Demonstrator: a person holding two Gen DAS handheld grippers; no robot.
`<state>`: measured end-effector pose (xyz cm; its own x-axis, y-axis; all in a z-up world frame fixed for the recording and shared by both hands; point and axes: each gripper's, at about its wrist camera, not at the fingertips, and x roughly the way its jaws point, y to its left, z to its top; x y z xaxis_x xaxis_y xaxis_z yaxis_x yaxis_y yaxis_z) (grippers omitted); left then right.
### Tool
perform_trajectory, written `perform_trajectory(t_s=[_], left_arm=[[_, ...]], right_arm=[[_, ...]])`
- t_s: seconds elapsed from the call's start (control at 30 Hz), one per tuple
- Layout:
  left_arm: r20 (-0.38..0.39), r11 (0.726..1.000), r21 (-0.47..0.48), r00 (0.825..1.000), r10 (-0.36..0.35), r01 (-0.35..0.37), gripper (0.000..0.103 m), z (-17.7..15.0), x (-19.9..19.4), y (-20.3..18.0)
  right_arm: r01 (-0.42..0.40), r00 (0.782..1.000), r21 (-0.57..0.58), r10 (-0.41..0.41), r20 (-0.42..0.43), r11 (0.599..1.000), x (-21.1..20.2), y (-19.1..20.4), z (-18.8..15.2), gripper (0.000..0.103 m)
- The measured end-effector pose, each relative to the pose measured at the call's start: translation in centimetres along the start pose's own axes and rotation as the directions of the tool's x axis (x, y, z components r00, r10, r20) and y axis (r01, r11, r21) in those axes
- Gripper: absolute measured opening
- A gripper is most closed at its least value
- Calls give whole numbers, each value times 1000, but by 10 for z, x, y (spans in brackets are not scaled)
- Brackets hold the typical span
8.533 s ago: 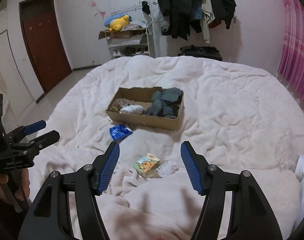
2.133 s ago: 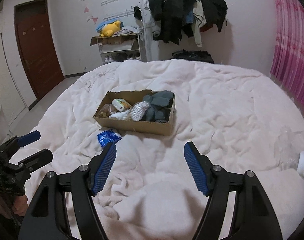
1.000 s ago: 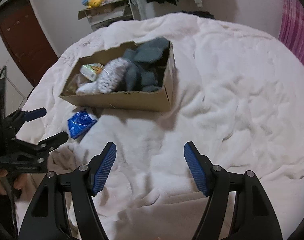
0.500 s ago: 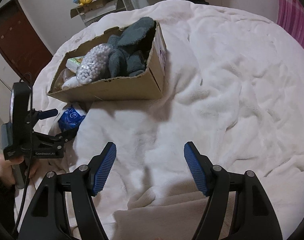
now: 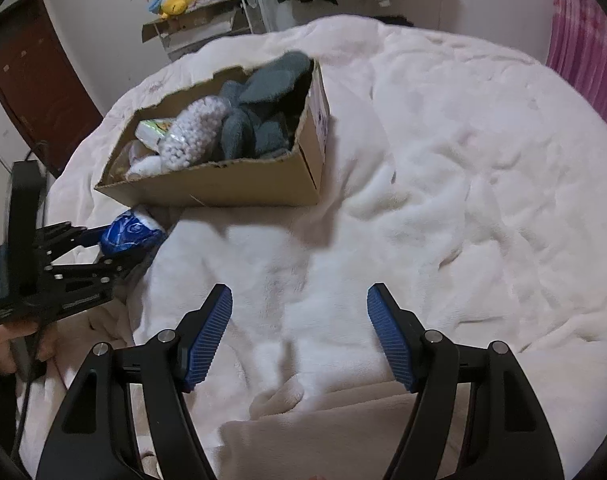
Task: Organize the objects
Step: 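Grasp the blue tissue pack with the left tool and drop it into the box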
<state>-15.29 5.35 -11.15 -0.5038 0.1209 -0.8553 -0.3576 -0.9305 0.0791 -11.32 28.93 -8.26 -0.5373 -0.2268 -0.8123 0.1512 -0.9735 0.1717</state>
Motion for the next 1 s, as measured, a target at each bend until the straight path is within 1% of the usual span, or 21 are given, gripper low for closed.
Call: perform_trajectory(t_s=[0.1,0.13,0.27,0.33,0.4,0.43,0.47,0.57,0.63,0.73,0.9,0.93,1.0], left_arm=[[54,999,-22,998,-35,36,51,-3,-32,-3],[76,998,-39,996,-54,57,51,-4,-46,-4],[135,989,-104,986,-94,109,51,-9,-83,1],[159,982,-151,983,-87,112,52,-12,-97,5],[182,979,-181,982,-56,90,52,-17,-114,5],[193,975,-209,981,-33,74,52,-21,-126,2],[206,973,-220,978,-27,73,52,-24,-132,1],[248,968,-236,969,-24,85,52,-20,-150,0],[277,965,-242,960,-30,100,52,-12,-160,0],[303,958,-251,951,-59,139,52,2,-164,2],[296,955,-263,954,-57,139,52,30,-147,4],[286,955,-271,957,-38,119,52,37,-142,3],[290,955,-273,956,-29,112,52,44,-136,2]], right_arm=[[9,999,3,-9,42,1000,-15,2,-2,73],[9,998,9,-9,60,1000,-22,2,-3,73],[15,991,21,-18,136,1000,-49,4,-2,73],[19,985,24,-23,170,1000,-63,6,0,73],[41,980,13,-43,195,999,-76,11,1,73],[54,979,6,-54,196,999,-83,15,1,73],[60,980,6,-60,190,998,-87,17,1,73],[43,982,0,-42,186,999,-99,21,7,73],[48,981,-18,-44,191,999,-104,25,15,73],[50,976,-38,-40,214,998,-111,29,30,73],[57,968,-52,-43,249,997,-108,30,58,73],[61,964,-48,-46,260,997,-107,29,62,73],[68,959,-35,-56,277,997,-101,25,69,73]])
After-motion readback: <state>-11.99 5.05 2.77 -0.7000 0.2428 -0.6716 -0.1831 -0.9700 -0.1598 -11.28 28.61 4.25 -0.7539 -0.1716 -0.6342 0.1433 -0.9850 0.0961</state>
